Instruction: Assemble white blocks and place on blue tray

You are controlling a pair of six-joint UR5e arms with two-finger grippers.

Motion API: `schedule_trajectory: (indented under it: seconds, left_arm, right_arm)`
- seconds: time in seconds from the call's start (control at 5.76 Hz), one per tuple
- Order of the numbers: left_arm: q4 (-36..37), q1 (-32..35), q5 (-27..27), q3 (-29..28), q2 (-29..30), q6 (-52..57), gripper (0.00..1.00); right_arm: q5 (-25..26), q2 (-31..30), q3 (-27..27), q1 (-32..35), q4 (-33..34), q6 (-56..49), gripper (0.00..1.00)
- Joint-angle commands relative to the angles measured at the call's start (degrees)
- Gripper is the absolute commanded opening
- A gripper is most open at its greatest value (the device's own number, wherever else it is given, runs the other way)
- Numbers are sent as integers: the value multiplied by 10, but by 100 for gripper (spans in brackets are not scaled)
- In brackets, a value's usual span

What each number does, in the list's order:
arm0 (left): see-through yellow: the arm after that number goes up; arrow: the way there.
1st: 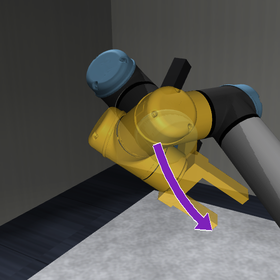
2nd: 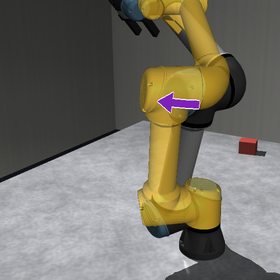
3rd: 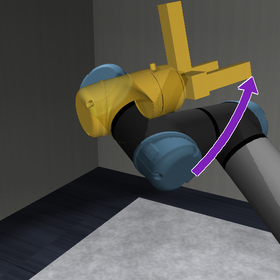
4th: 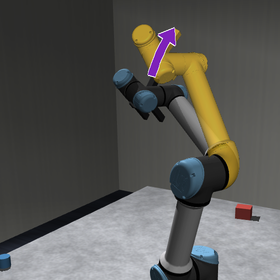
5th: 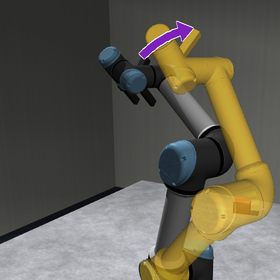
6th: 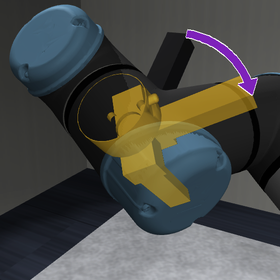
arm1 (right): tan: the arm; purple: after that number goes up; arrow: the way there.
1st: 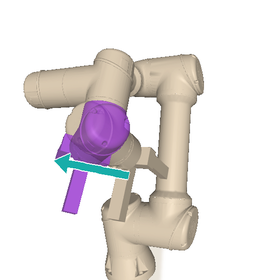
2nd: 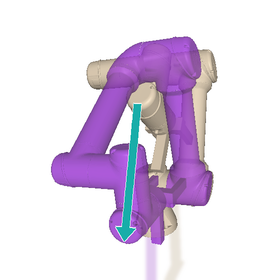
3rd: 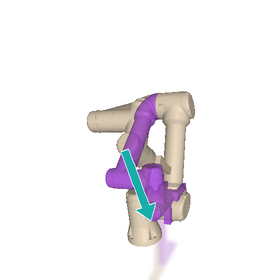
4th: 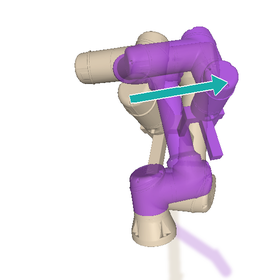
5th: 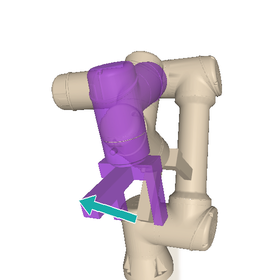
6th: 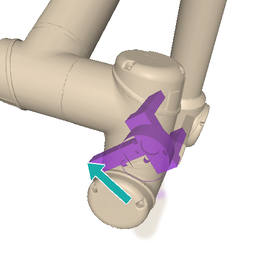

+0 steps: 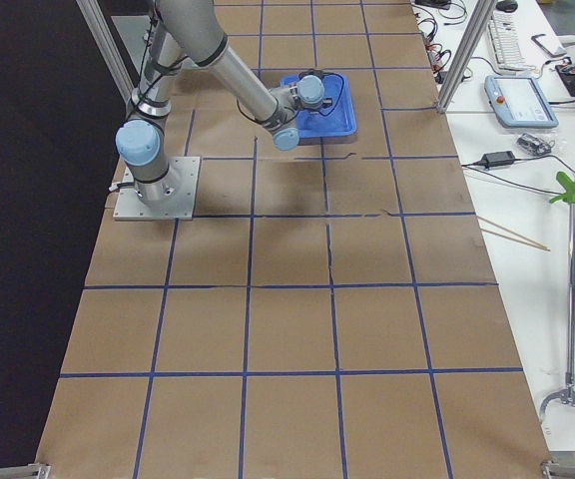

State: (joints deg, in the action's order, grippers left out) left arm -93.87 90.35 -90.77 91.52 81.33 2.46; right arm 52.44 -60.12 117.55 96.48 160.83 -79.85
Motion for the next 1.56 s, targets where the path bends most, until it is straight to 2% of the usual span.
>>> schedule_trajectory:
  seconds: [0.0,1.04,1.39]
  left_arm:
    - [0,0,1,-1,1,0,99]
    - [0,0,1,-1,1,0,99]
    - [0,0,1,-2,1,0,99]
  right_arm:
    - [-1,0,0,0,4,0,33]
    - [-1,3,-2,0,7,0,34]
    - [-1,2,-3,0,7,5,42]
